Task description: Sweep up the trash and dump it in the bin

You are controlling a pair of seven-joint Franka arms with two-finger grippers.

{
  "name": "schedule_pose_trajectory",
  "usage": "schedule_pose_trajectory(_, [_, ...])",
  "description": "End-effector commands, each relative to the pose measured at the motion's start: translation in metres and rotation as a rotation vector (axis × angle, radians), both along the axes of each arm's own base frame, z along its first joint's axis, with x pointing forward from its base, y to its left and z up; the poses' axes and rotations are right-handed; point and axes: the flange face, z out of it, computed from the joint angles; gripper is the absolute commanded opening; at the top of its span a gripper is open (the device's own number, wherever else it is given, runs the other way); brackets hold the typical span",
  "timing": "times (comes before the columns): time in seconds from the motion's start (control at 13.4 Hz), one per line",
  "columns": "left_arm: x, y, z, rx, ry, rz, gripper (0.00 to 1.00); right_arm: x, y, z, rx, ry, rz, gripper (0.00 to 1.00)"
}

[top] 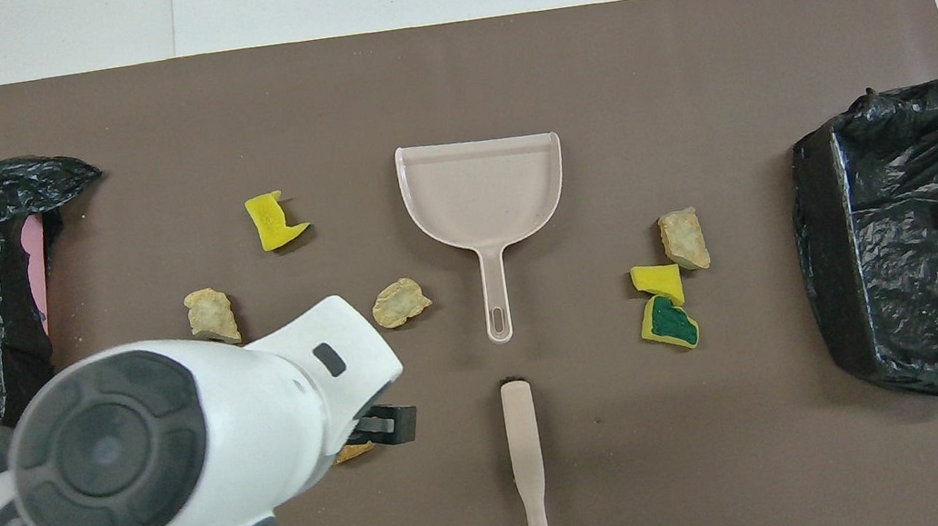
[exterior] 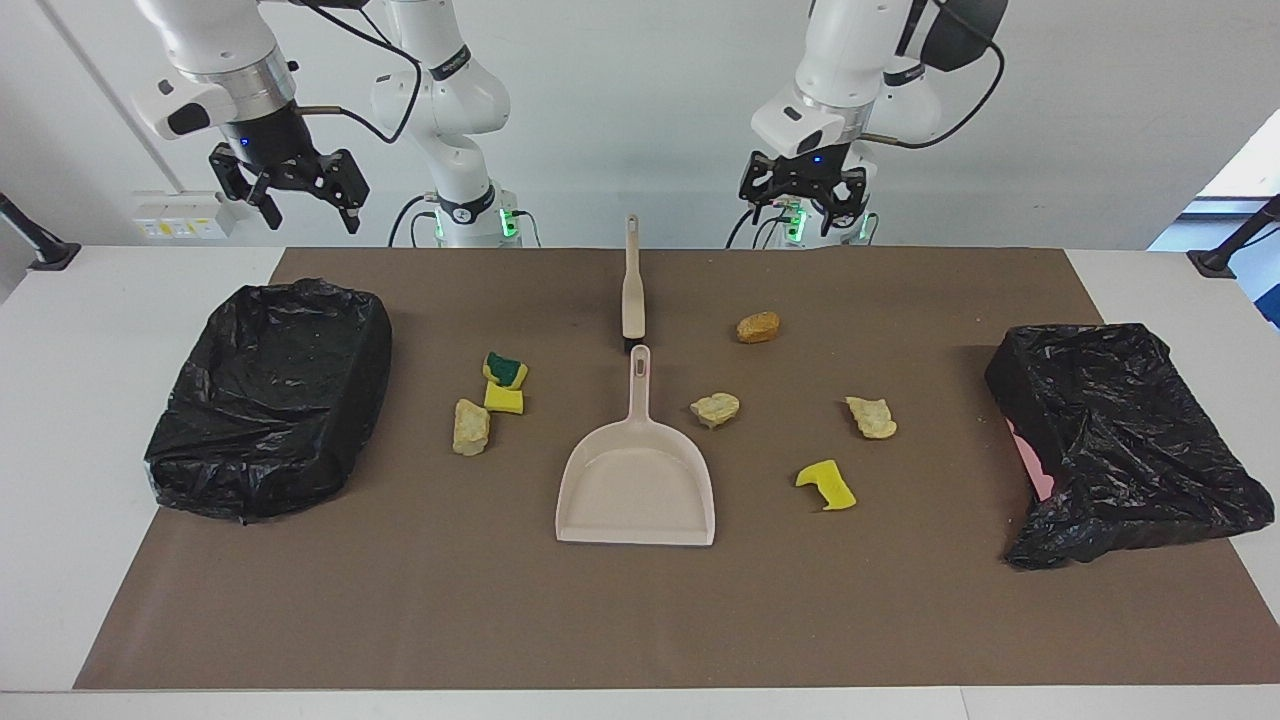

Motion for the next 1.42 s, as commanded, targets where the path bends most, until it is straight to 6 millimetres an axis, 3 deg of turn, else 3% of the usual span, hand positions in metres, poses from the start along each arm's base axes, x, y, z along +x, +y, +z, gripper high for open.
schedule_pose_trajectory(0.0, [-0.032,-0.012,-0.026,-0.016,-0.011,0.015,1.0,-0.005,-0.002,0.0,0.006,-0.013,0.026,1.0])
schedule_pose_trajectory(0.3, [-0.079,-0.053,-0.069,0.001,0.003,0.004,1.0,-0.005,0.002,0.0,0.008,-0.005,0.029,1.0])
schedule_pose_trajectory(0.52, [-0.124,-0.089,-0.116,0.029,0.026,-0.006,1.0,-0.011,-0.005,-0.002,0.01,0.033,0.024,1.0])
schedule_pose_trajectory(0.67, [-0.148,-0.098,-0.137,0.012,0.008,0.011,1.0,-0.013,-0.005,-0.002,0.012,0.049,0.042,1.0])
schedule_pose_trajectory(0.97, [-0.17,-0.13,-0.177,-0.007,0.004,0.035,1.0,-0.011,-0.005,-0.002,0.013,0.035,0.042,1.0])
schedule_pose_trajectory(1.35, [-0.182,-0.143,-0.194,-0.01,0.006,0.028,1.0,-0.014,-0.005,-0.002,0.013,0.043,0.041,1.0])
